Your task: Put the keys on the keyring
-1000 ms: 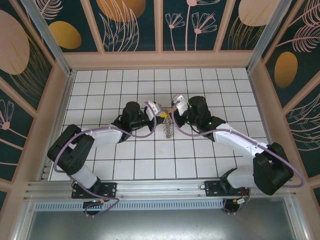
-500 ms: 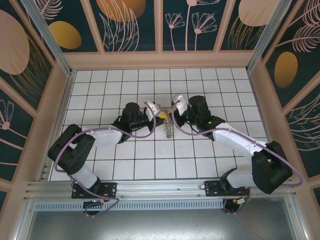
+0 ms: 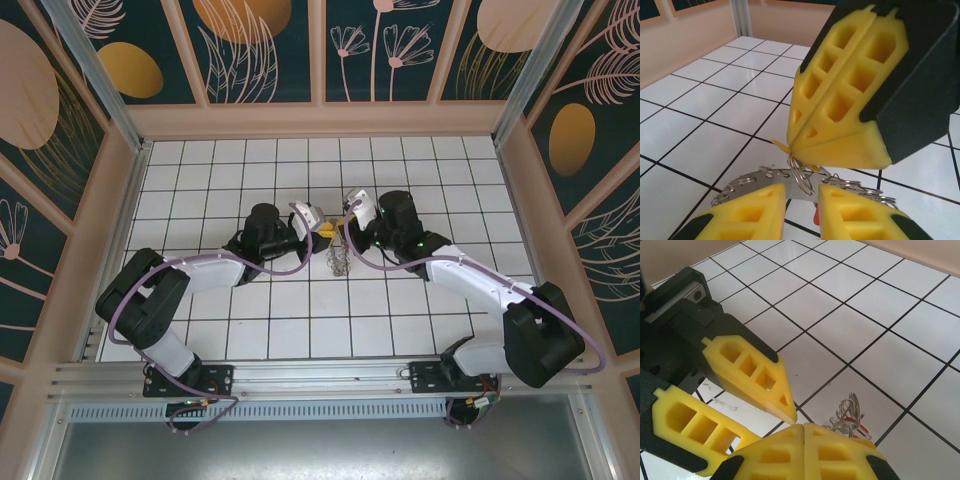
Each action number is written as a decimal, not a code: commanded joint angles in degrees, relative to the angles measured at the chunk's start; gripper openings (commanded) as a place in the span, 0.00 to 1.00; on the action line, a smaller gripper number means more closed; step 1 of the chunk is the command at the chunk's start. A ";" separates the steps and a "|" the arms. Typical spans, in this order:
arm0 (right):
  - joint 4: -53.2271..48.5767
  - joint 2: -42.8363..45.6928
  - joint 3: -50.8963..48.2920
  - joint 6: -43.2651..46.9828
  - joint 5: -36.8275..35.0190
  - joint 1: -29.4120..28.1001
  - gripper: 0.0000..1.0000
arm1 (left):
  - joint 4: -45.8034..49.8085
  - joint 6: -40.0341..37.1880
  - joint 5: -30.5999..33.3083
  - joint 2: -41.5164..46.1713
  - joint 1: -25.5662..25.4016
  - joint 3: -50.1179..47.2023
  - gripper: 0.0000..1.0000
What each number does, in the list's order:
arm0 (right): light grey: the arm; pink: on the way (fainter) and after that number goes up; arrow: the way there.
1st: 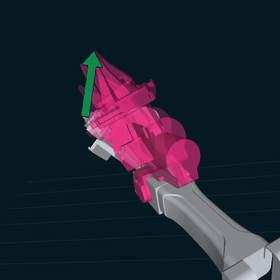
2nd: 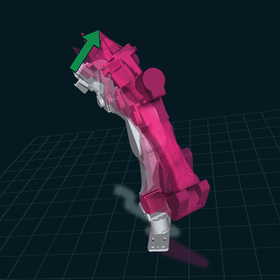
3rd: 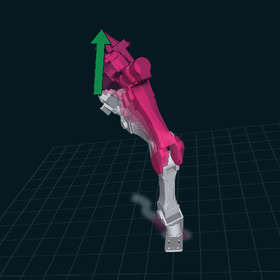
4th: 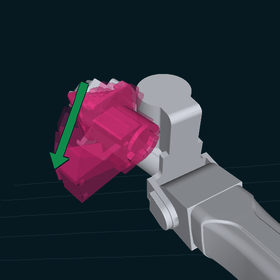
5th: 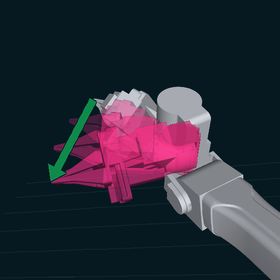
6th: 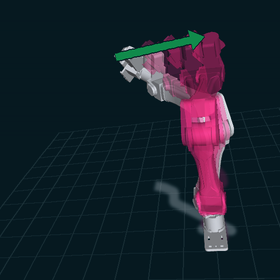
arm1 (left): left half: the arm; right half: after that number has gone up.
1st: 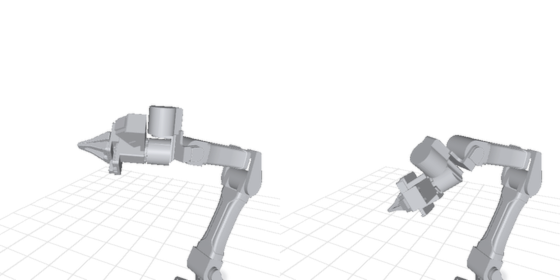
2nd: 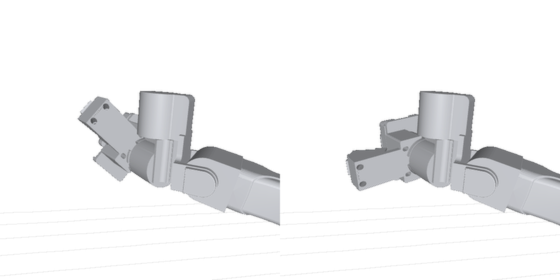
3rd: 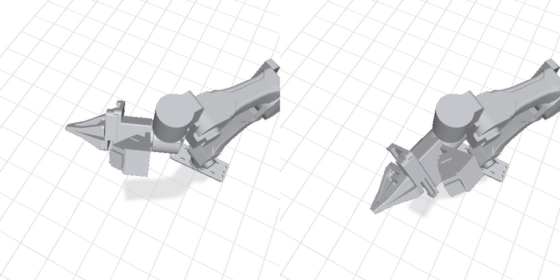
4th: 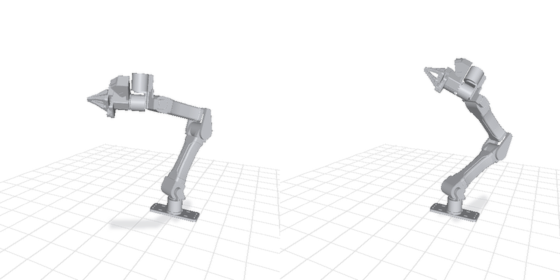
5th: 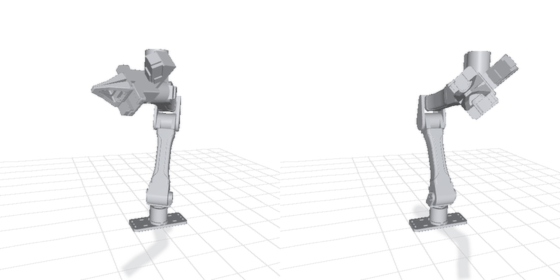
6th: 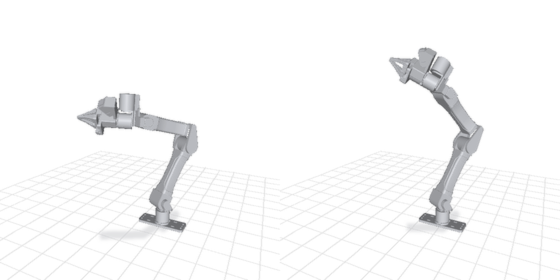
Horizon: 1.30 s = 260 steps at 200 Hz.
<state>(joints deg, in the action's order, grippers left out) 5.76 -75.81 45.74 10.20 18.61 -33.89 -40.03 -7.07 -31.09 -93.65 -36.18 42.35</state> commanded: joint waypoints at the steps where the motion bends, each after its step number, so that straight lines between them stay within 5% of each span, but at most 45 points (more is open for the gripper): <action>1: 1.36 2.07 1.85 1.39 1.46 0.21 0.00 | -0.09 -0.28 -1.96 -0.62 -0.12 1.65 0.26; 66: 2.05 2.48 1.42 1.49 1.69 0.16 0.00 | 1.05 -0.16 -1.93 -1.54 -0.20 2.24 0.27; 135: 1.74 2.51 1.40 2.10 1.87 0.19 0.00 | 2.07 -1.09 -0.48 -1.54 -0.17 3.00 0.14; 220: 1.41 2.60 1.38 2.11 3.26 0.23 0.00 | 2.59 -1.01 -1.60 -1.96 -0.12 3.86 0.17; 260: 0.40 2.42 1.38 2.48 3.72 0.24 0.00 | 2.59 -1.36 -1.42 -1.74 -0.12 3.81 0.01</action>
<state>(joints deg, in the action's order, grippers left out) 5.72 -75.20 45.74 11.66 20.03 -33.82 -37.43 -7.55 -31.64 -94.59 -36.18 44.69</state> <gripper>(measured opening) 0.052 0.054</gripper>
